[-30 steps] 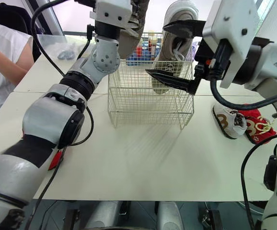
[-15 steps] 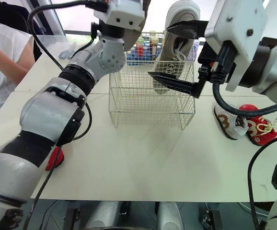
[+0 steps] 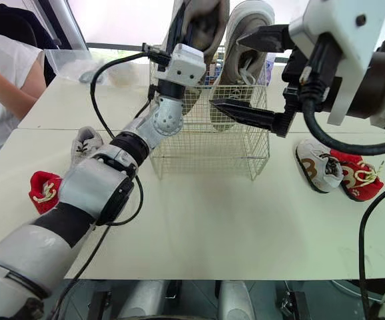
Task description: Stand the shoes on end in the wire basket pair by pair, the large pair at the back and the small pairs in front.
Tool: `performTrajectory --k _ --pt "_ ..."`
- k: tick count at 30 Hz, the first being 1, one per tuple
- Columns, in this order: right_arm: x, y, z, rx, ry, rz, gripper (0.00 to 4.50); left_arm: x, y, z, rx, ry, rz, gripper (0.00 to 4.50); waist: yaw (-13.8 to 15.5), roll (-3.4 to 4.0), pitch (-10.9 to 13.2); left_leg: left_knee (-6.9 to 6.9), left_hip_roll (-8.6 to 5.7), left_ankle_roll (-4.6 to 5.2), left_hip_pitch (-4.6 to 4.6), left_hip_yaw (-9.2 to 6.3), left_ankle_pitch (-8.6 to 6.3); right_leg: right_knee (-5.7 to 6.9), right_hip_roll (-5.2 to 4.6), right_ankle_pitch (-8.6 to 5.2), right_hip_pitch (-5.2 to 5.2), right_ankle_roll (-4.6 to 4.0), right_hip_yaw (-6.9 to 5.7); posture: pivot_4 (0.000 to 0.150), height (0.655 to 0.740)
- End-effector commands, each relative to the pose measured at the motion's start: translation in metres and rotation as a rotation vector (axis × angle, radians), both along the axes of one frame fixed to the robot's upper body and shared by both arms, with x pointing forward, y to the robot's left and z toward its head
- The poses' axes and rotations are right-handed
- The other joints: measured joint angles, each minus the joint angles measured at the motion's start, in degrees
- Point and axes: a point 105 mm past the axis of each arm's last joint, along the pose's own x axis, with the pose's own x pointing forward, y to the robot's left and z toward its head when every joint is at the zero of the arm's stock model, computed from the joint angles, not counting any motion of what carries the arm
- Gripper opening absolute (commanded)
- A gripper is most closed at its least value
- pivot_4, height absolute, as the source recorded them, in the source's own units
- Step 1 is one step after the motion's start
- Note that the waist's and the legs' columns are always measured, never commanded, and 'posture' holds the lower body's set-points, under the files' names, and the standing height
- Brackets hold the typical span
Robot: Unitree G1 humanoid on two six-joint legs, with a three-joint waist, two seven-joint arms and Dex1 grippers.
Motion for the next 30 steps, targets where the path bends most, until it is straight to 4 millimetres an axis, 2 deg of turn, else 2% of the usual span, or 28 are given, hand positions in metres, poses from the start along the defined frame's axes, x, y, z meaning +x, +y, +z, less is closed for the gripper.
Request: performTrajectory --k 1,3,7,13,18,20,21,27,30 --pt "-0.003 -0.003 0.009 0.023 -0.062 -0.005 4.5 0.013 0.018 0.002 -0.165 0.126 -0.068 0.03 -0.1 0.0 0.0 0.0 0.0 0.03 0.01 0.05 -0.02 0.0 -0.02 0.0 0.0 0.0 0.0 0.15 0.7347" --pt "0.0 -0.002 0.008 0.033 -0.075 0.006 4.5 0.021 0.022 -0.008 -0.212 0.21 -0.113 0.03 0.0 0.0 0.0 0.02 0.0 0.06 0.06 0.13 -0.03 0.01 -0.04 0.0 0.04 0.0 0.0 0.15 0.7347" --pt "0.005 0.001 0.007 0.055 -0.101 0.03 4.5 0.03 0.019 -0.027 -0.228 0.336 -0.225 0.03 0.0 0.02 -0.1 0.22 0.0 0.1 0.08 0.14 -0.04 0.12 -0.02 0.04 0.12 0.06 0.0 0.15 0.7347" --pt "0.011 0.004 0.005 0.082 -0.136 0.066 4.5 0.033 0.023 -0.047 -0.226 0.401 -0.312 0.03 0.0 0.1 -0.2 0.81 0.02 0.3 0.22 0.13 -0.24 0.03 0.09 0.24 0.6 0.26 0.0 0.15 0.7347" --pt "0.014 0.006 0.004 0.102 -0.159 0.096 4.5 0.028 0.033 -0.06 -0.185 0.384 -0.312 2.14 0.0 0.13 -0.3 0.86 0.02 0.25 0.38 0.12 -0.31 -0.04 0.0 0.28 0.79 0.25 0.02 0.15 0.7347" --pt "0.016 0.007 0.004 0.115 -0.167 0.11 4.5 0.025 0.039 -0.066 -0.163 0.385 -0.309 3.26 -0.1 0.2 -0.3 0.84 0.05 0.24 0.52 0.11 -0.31 -0.03 0.01 0.28 0.9 0.24 0.02 0.15 0.7347" --pt "0.018 0.008 0.003 0.119 -0.169 0.115 4.5 0.025 0.041 -0.068 -0.149 0.391 -0.308 3.64 -0.1 0.22 -0.3 0.82 0.05 0.23 0.61 0.11 -0.32 -0.03 0.0 0.28 0.96 0.24 0.02 0.15 0.7347" --pt "0.022 0.013 0.001 0.134 -0.173 0.151 4.5 0.019 0.065 -0.078 -0.131 0.457 -0.325 3.64 -0.5 0.35 -0.4 0.72 0.08 0.22 0.98 0.14 -0.33 -0.05 -0.01 0.27 1.21 0.21 0.08 0.15 0.7347" --pt "0.025 0.013 0.0 0.139 -0.175 0.163 4.5 0.009 0.076 -0.078 -0.133 0.484 -0.357 3.64 -0.7 0.4 -0.4 0.65 0.11 0.22 1.06 0.15 -0.33 -0.05 -0.01 0.23 1.23 0.15 0.1 0.15 0.7347"
